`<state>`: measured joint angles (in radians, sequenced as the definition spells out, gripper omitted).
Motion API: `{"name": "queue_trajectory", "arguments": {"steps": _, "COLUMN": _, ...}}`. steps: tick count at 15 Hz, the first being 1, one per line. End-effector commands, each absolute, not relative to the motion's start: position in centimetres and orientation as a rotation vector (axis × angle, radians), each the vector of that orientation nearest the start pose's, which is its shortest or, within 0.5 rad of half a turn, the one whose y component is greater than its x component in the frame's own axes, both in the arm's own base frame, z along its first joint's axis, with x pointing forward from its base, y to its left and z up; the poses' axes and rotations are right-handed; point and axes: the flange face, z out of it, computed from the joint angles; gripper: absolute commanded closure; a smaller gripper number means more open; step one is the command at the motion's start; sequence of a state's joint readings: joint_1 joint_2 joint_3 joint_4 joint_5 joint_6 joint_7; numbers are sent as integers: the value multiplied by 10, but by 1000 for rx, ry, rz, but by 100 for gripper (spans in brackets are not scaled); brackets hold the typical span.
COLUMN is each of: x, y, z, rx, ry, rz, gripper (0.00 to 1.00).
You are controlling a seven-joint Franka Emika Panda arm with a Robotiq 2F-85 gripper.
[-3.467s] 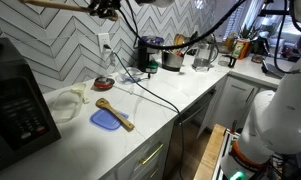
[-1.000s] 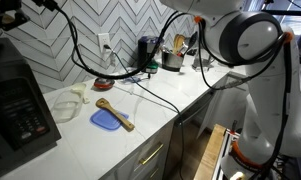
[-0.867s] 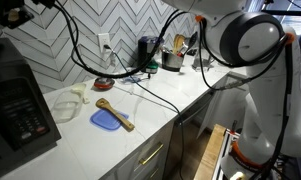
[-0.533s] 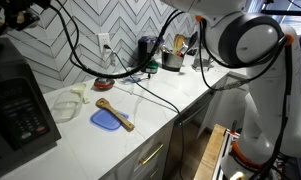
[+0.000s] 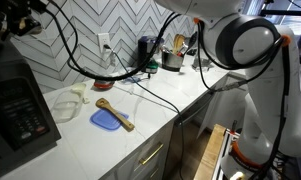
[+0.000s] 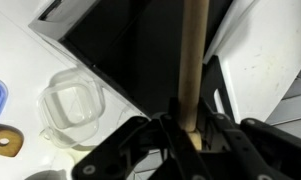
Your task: Pick up the wooden spoon from the counter and put it on top of the microwave
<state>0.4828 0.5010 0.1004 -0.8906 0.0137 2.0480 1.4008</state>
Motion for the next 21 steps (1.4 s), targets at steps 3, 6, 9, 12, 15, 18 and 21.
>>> {"name": "queue_trajectory", "arguments": {"steps": 3, "x": 628, "y": 388, "z": 667, "rx": -2205, "ry": 1175, "rz": -324, "gripper": 95}}
{"name": "queue_trajectory", "arguments": {"steps": 6, "x": 628, "y": 398, "z": 661, "rx": -2182, "ry": 1189, "rz": -280, "gripper": 95}}
{"name": "queue_trajectory", "arguments": {"steps": 9, "x": 622, "y": 408, "z": 660, "rx": -2198, "ry": 1175, "rz": -249, "gripper": 95}}
{"name": "queue_trajectory", "arguments": {"steps": 12, "x": 616, "y": 411, "z": 668, "rx": -2196, "ry": 1163, "rz": -248, "gripper": 55}}
{"name": "queue_trajectory", "arguments": {"steps": 15, "x": 613, "y": 399, "z": 694, "rx": -2169, "ry": 1165, "rz": -342, "gripper": 38}}
{"name": "queue_trajectory", "arguments": {"steps": 18, "x": 611, "y": 388, "z": 722, "rx": -2127, "ry": 1132, "rz": -429, "gripper": 16}}
{"name": "queue_trajectory", "arguments": {"steps": 21, "x": 599, "y": 376, "z": 766, "rx": -2072, "ry": 1014, "rz": -611, "gripper": 0}}
